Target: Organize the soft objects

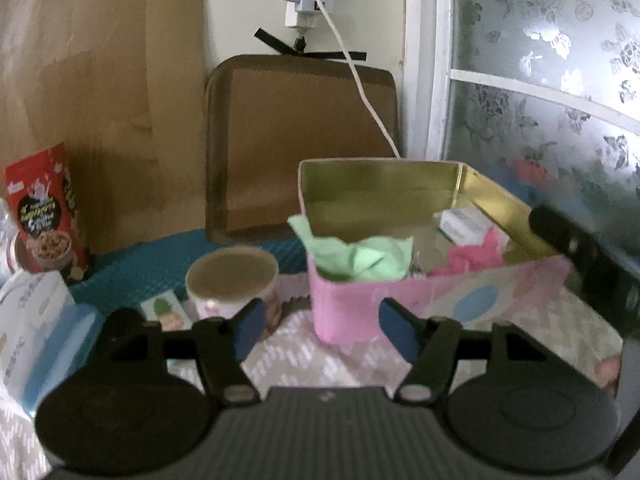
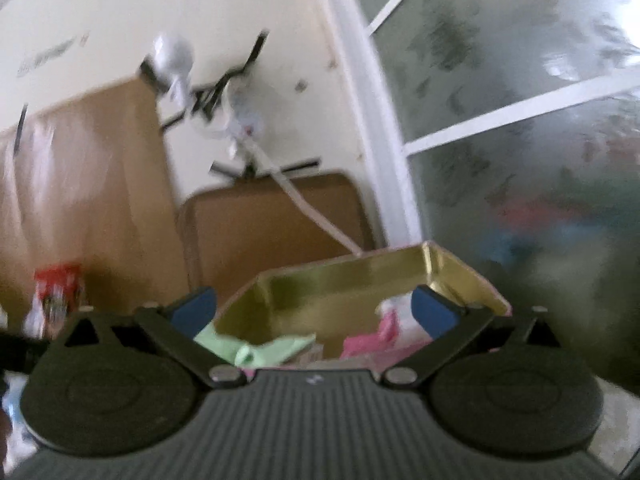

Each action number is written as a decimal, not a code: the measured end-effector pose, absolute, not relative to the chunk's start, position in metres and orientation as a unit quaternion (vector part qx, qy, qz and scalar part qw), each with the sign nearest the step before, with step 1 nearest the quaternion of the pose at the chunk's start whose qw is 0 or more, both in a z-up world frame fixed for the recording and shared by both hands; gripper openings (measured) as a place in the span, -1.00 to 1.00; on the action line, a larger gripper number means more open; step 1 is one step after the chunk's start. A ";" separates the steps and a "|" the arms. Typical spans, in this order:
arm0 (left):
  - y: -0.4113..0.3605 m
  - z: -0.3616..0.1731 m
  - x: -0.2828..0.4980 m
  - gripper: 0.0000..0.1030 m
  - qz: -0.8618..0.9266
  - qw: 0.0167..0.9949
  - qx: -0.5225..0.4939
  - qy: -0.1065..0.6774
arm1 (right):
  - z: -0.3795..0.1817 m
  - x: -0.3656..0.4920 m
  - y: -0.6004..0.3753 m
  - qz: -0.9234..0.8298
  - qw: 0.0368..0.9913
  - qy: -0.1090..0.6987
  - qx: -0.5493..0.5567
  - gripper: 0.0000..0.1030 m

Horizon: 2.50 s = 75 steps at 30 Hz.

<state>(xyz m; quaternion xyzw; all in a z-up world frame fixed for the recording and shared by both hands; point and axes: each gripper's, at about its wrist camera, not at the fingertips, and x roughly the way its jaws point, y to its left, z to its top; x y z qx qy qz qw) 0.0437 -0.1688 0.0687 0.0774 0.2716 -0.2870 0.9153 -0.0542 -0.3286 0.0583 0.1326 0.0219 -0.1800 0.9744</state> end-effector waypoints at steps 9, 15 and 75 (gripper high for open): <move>-0.139 0.005 0.044 0.25 -0.289 0.908 0.079 0.294 | 0.035 -0.045 -0.331 -0.202 0.964 0.092 0.144 1.00; -0.123 0.002 0.045 0.40 -0.318 0.902 0.040 0.288 | 0.027 -0.039 -0.321 -0.205 0.962 0.111 0.141 1.00; -0.121 0.004 0.035 0.78 -0.379 0.887 0.047 0.259 | 0.015 -0.004 -0.336 -0.408 0.901 0.095 0.115 0.99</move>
